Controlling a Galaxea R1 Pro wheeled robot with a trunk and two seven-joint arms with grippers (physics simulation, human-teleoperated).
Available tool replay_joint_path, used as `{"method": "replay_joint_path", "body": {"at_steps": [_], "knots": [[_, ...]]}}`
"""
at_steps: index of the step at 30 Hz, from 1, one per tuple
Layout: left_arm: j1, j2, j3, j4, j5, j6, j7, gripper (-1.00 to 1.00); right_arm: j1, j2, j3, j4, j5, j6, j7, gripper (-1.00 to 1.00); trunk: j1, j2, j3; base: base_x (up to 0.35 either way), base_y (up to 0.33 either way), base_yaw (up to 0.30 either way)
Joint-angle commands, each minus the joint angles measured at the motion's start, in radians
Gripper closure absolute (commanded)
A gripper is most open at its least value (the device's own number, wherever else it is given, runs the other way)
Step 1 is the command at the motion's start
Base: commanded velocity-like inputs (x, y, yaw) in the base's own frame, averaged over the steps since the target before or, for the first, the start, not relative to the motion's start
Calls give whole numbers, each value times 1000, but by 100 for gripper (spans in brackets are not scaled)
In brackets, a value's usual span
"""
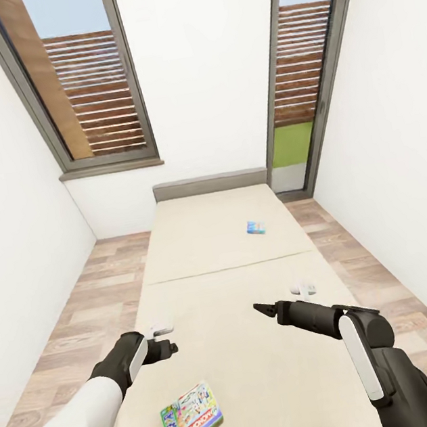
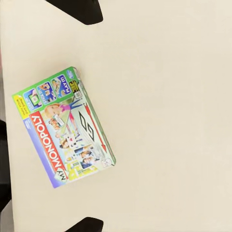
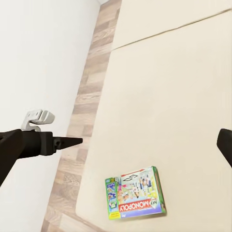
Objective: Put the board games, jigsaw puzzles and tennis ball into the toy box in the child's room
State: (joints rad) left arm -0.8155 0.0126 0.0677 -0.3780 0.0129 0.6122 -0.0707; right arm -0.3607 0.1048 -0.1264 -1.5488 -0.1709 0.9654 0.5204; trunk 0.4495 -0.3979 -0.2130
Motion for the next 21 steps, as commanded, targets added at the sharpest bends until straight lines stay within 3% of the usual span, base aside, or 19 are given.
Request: {"method": "replay_joint_path", "body": {"at_steps": [1,12,21], "knots": [[-1,-1,6,-1,1,6,-3,-100,-1,1,-3,-1,-2,7,2,-100,1,-2,-4,5,32,0],[-1,-2,2,-2,1,6,-3,-100,-1,1,-3,-1,-2,6,3,-100,1,-2,-22,6,11,0],[-1,-3,-1,-2,1,6,-3,-100,-1,1,-2,0,-2,6,2,-100,1,-2,-36,128,88,0]]}}
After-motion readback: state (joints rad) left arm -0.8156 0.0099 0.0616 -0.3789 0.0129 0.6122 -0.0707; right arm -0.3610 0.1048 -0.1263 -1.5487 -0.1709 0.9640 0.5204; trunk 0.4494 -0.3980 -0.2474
